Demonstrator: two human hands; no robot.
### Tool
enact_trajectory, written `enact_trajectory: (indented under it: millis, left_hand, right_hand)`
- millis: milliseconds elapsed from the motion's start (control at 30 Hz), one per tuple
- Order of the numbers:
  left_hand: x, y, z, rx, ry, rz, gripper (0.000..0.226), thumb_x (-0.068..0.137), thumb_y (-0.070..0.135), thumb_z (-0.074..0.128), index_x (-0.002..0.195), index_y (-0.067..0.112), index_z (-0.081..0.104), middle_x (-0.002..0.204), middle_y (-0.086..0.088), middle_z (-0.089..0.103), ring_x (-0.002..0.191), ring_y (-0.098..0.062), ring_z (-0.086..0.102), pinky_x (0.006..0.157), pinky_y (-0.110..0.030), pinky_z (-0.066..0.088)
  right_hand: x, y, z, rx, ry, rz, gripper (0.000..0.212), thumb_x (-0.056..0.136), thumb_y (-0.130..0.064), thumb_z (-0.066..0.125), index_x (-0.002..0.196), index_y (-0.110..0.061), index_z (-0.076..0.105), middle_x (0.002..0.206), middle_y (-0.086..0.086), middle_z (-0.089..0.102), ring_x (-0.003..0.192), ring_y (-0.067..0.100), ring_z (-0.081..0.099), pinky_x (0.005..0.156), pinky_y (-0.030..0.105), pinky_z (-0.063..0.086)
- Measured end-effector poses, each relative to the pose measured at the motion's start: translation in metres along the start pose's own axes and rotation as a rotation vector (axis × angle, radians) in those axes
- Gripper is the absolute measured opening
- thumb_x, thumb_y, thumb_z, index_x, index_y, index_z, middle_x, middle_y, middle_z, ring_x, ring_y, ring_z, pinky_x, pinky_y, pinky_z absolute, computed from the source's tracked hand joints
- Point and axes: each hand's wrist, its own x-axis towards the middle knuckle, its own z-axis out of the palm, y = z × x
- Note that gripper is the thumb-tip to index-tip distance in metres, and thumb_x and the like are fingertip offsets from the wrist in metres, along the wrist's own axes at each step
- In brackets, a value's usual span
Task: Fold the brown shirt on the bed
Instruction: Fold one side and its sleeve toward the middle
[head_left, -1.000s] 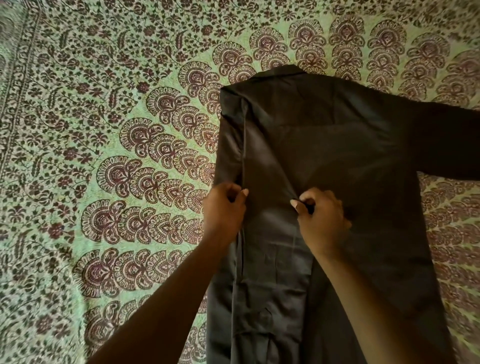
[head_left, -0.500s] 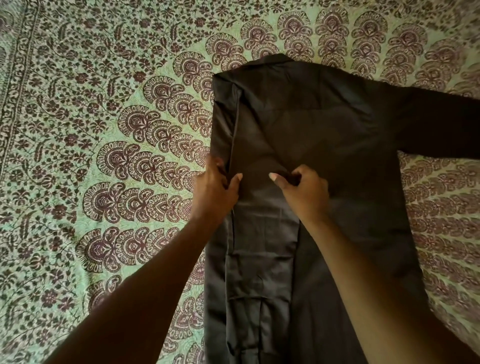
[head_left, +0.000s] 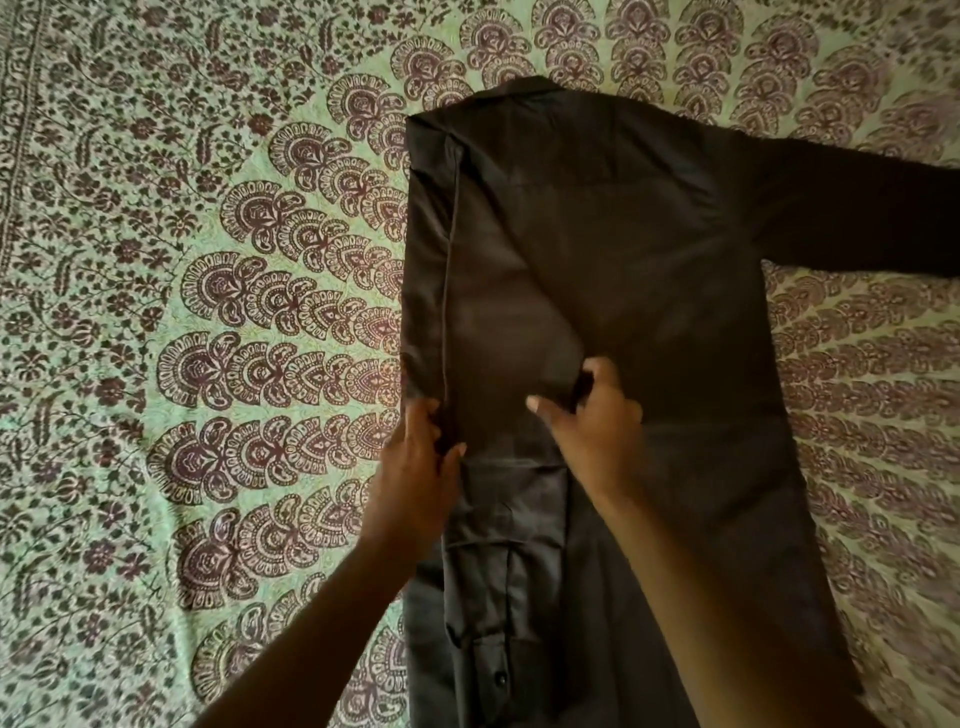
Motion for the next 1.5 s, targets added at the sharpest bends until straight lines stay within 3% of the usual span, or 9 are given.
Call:
enact_trajectory:
  millis: [167,367,500,600,733,900,1067,1267,1500]
  left_hand:
    - [-0.072,-0.025,0.009,0.112,-0.138,0.008,0.051,0.093,0.026,0.07,0.137,0.025,0.044,0.133,-0.002,0.052,0.089,-0.028,0.07,0.071,-0.048,0.061]
    - [-0.095,-0.047,0.016,0.122,-0.231,0.103,0.036,0.08,0.024,0.085,0.108,0.012,0.066,0.135,-0.004,0.044,0.074,-0.017,0.063,0.064,-0.034,0.061]
    - [-0.106,-0.046,0.019,0.081,-0.248,0.125,0.075,0.072,0.024,0.091,0.137,0.011,0.057,0.145,-0.002,0.034,0.078,-0.01,0.06,0.074,-0.016,0.054]
    - [-0.115,-0.044,0.02,0.092,-0.263,0.124,0.095,0.069,0.019,0.093,0.15,0.011,0.044,0.154,-0.005,0.023,0.112,-0.022,0.057,0.09,-0.023,0.056]
    - [-0.132,-0.052,0.024,0.016,-0.267,0.209,0.104,0.062,0.005,0.096,0.151,0.005,0.042,0.155,-0.008,0.014,0.129,-0.024,0.045,0.08,-0.008,0.055]
    - [-0.149,-0.055,0.033,0.029,-0.231,0.241,0.099,0.061,0.003,0.095,0.146,0.004,0.046,0.154,-0.006,0.011,0.129,-0.028,0.046,0.083,-0.022,0.061]
    - [-0.161,-0.049,0.037,0.17,-0.182,0.206,0.096,0.06,0.018,0.097,0.143,0.007,0.049,0.154,-0.015,0.014,0.139,-0.036,0.037,0.098,-0.05,0.058]
    - [-0.165,-0.035,0.024,0.615,-0.201,0.217,0.12,0.06,0.069,0.083,0.159,0.037,0.023,0.169,0.007,-0.011,0.149,-0.03,0.015,0.112,-0.06,0.029]
    - [-0.15,-0.05,0.024,0.669,-0.351,0.163,0.134,0.06,0.089,0.065,0.157,0.045,-0.016,0.165,0.023,-0.025,0.156,-0.021,-0.018,0.116,-0.07,0.006]
  right_hand:
    - [-0.082,0.034,0.007,-0.106,-0.07,-0.055,0.076,0.083,-0.052,0.078,0.142,-0.031,0.036,0.092,-0.006,0.07,0.094,0.021,0.071,0.066,0.035,0.057]
    - [-0.114,0.075,-0.006,0.128,-0.11,0.042,0.086,0.075,-0.024,0.09,0.147,-0.026,0.044,0.064,-0.016,0.069,0.067,-0.011,0.064,0.065,0.001,0.046]
    - [-0.126,0.092,-0.005,0.028,-0.284,-0.007,0.113,0.066,-0.037,0.094,0.153,-0.049,0.023,0.07,-0.014,0.072,0.071,0.002,0.07,0.079,0.035,0.062]
    - [-0.13,0.101,-0.008,-0.051,-0.294,-0.043,0.114,0.071,-0.034,0.092,0.155,-0.052,0.018,0.07,-0.012,0.072,0.073,0.0,0.069,0.08,0.034,0.062]
    - [-0.146,0.105,-0.013,-0.03,-0.402,-0.07,0.127,0.066,-0.031,0.095,0.152,-0.062,0.006,0.072,-0.006,0.072,0.072,0.004,0.07,0.078,0.031,0.062]
    - [-0.164,0.121,-0.013,0.01,-0.452,-0.092,0.136,0.068,-0.022,0.095,0.154,-0.06,-0.002,0.069,-0.003,0.072,0.066,0.002,0.07,0.064,0.014,0.055]
    - [-0.171,0.132,-0.001,-0.024,-0.336,-0.151,0.127,0.069,-0.026,0.094,0.159,-0.049,0.007,0.068,-0.006,0.068,0.066,0.004,0.067,0.077,0.024,0.058]
    - [-0.18,0.133,0.018,-0.449,0.011,-0.543,0.09,0.068,-0.048,0.089,0.145,-0.028,0.044,0.13,0.002,0.049,0.119,0.026,0.05,0.086,0.043,0.056]
    - [-0.179,0.153,0.024,-0.614,-0.22,-0.671,0.077,0.073,-0.049,0.082,0.142,-0.043,0.05,0.166,-0.014,0.024,0.151,0.013,0.028,0.095,0.049,0.034]
